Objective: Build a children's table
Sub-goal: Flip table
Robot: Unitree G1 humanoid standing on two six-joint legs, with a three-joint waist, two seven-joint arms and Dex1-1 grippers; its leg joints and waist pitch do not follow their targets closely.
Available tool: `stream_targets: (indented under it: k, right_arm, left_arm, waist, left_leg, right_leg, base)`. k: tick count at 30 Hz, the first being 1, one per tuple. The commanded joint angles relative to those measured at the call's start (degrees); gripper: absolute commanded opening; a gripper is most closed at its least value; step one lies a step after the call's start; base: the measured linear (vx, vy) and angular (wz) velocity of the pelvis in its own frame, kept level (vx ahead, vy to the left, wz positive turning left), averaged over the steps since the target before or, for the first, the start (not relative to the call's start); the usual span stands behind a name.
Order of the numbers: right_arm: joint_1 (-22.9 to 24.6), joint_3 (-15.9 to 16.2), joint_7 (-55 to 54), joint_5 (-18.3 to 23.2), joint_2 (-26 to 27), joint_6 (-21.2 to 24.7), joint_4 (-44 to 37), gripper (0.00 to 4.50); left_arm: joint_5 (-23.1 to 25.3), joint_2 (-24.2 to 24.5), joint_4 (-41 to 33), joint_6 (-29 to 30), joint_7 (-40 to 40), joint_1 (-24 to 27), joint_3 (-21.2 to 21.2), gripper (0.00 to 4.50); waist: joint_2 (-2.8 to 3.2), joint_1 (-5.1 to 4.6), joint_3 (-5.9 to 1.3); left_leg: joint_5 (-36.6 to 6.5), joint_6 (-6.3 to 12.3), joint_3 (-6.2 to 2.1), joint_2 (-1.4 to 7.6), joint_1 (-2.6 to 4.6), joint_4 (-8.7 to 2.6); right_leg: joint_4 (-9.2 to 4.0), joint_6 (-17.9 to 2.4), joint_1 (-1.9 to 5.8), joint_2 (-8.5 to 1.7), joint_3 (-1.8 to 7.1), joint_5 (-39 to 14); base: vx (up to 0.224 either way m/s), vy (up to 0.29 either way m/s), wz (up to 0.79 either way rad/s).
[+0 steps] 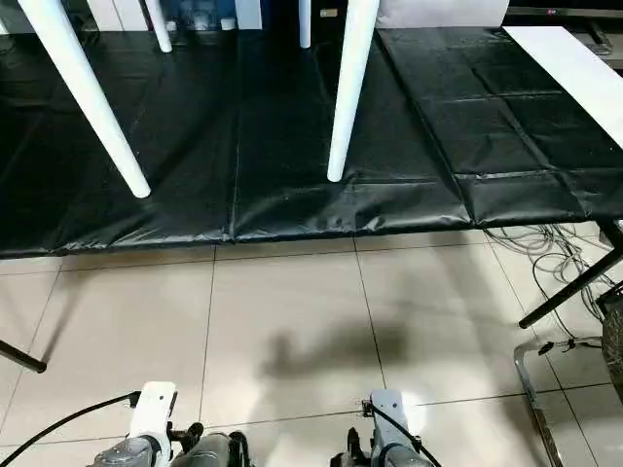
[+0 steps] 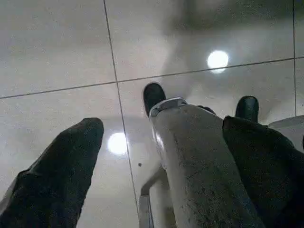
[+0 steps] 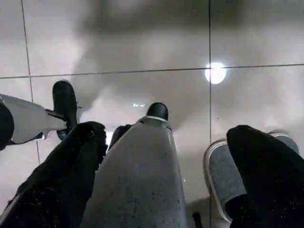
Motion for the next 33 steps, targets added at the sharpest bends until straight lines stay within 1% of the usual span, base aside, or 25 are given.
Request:
stream_targets:
  k: [1,10,15,19,27,30,33]
  right_arm:
    - [0.9,0.3,-0.2,-0.4,0.3,0.3,1.3,4.5]
    - [0.9,0.3,-0.2,-0.4,0.3,0.3,1.3,4.5]
    - [0.9,0.3,-0.2,-0.4,0.3,0.3,1.3,4.5]
    - [0.9,0.3,-0.2,-0.4,0.3,0.3,1.3,4.5]
    - [0.9,0.3,-0.2,-0.4,0.3,0.3,1.3,4.5]
    - [0.9,0.3,-0.2,-0.4,0.3,0.3,1.3,4.5]
    - [0.9,0.3,-0.2,-0.4,0.3,0.3,1.3,4.5]
  left_arm:
    - [0.6,-0.1,0.7,-0.4,0.2,0.6,0.3,4.48]
    - [0.6,-0.1,0.7,-0.4,0.2,0.6,0.3,4.48]
    - [0.6,-0.1,0.7,-0.4,0.2,0.6,0.3,4.48]
    - [0.6,-0.1,0.7,-0.4,0.2,0.6,0.3,4.48]
    - [0.6,-0.1,0.7,-0.4,0.2,0.6,0.3,4.48]
    - [0.6,-0.1,0.7,-0.4,0.2,0.6,0.3,4.48]
    - [0.6,-0.1,0.7,-0.4,0.2,0.6,0.3,4.48]
  waist:
    - [0.01,0.12,-2.7]
    - [0.0,0.29,-2.66]
    - [-0.03,0.49,-2.72]
    - [-0.05,0.57,-2.72]
    - [-0.24,0.56,-2.97]
    - [-0.36,0.58,-3.08]
    - [-0.33,0.61,-3.01]
  left_leg:
    - [-12.4,6.51,-2.07,6.4,1.07,-5.38]
    - [-12.7,6.1,-1.96,6.47,1.13,-5.47]
    - [-11.5,6.7,-1.88,6.46,1.12,-5.36]
    - [-11.4,6.77,-1.85,6.46,1.12,-5.36]
    - [-9.2,8.12,-1.65,6.37,1.03,-5.11]
    - [-7.9,9.19,-1.43,6.33,1.0,-4.86]
    - [-8.9,9.02,-1.35,6.45,1.13,-4.96]
  right_leg:
    - [-3.81,-17.2,0.93,-6.56,3.61,4.5]
    - [-3.93,-17.0,0.83,-6.53,3.68,3.8]
    - [-3.82,-17.0,0.83,-6.53,3.67,5.1]
    - [-3.84,-16.9,0.83,-6.56,3.66,5.1]
    - [-3.47,-17.0,0.87,-6.46,3.68,8.6]
    - [-3.27,-17.0,0.8,-6.45,3.76,10.7]
    - [-3.35,-17.3,0.67,-6.38,3.81,9.8]
  base:
    - [0.0,0.0,0.0]
    - [0.0,0.0,0.0]
    - [0.0,0.0,0.0]
    - [0.0,0.0,0.0]
    - [0.0,0.0,0.0]
    - [0.0,0.0,0.0]
    - [0.0,0.0,0.0]
